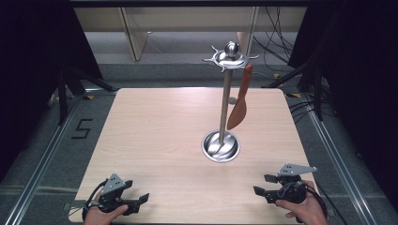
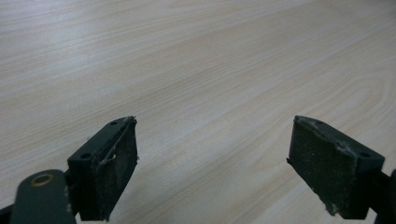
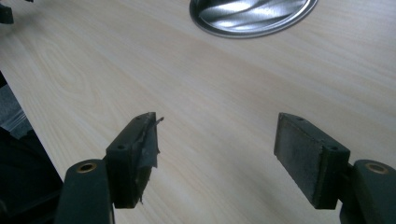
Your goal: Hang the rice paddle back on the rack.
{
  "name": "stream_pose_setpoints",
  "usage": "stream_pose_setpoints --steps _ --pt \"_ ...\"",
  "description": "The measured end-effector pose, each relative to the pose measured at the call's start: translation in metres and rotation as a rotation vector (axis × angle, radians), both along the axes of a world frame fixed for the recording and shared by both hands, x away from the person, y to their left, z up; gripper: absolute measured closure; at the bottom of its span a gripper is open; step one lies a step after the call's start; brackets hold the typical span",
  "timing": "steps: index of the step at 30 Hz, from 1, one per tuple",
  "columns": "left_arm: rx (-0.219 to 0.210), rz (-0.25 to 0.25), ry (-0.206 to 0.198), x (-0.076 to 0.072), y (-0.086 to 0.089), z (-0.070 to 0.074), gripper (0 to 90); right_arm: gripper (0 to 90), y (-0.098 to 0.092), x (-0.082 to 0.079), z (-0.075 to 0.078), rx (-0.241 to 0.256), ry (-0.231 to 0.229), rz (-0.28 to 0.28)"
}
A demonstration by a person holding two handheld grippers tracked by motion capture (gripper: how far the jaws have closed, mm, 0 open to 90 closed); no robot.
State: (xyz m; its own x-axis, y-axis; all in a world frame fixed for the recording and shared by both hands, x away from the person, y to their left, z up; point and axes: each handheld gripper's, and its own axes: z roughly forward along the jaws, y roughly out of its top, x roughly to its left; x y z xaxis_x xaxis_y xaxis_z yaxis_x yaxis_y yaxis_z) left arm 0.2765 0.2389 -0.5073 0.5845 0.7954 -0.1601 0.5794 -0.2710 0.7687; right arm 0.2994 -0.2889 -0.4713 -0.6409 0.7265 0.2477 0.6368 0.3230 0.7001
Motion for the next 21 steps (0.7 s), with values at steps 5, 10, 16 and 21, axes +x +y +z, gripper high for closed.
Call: stream_pose_setpoints --steps 5,10,16,21 --pt "-0.007 0.015 -0.004 0.000 -0.001 -0.001 14.8 31.1 -0.001 -0.005 -0.003 -0.003 0.019 -0.004" --pt "-0.010 0.020 -0.001 0.000 -0.001 0.000 14.8 31.1 -0.007 -0.011 -0.006 -0.015 0.010 -0.011" --pt "-0.008 0.015 -0.003 0.000 -0.001 -0.001 14.8 31.0 -0.010 -0.014 -0.007 0.004 0.027 -0.008" --pt "-0.010 0.016 -0.004 0.000 -0.001 -0.001 14.8 31.0 -0.012 -0.015 -0.006 -0.002 0.009 -0.025"
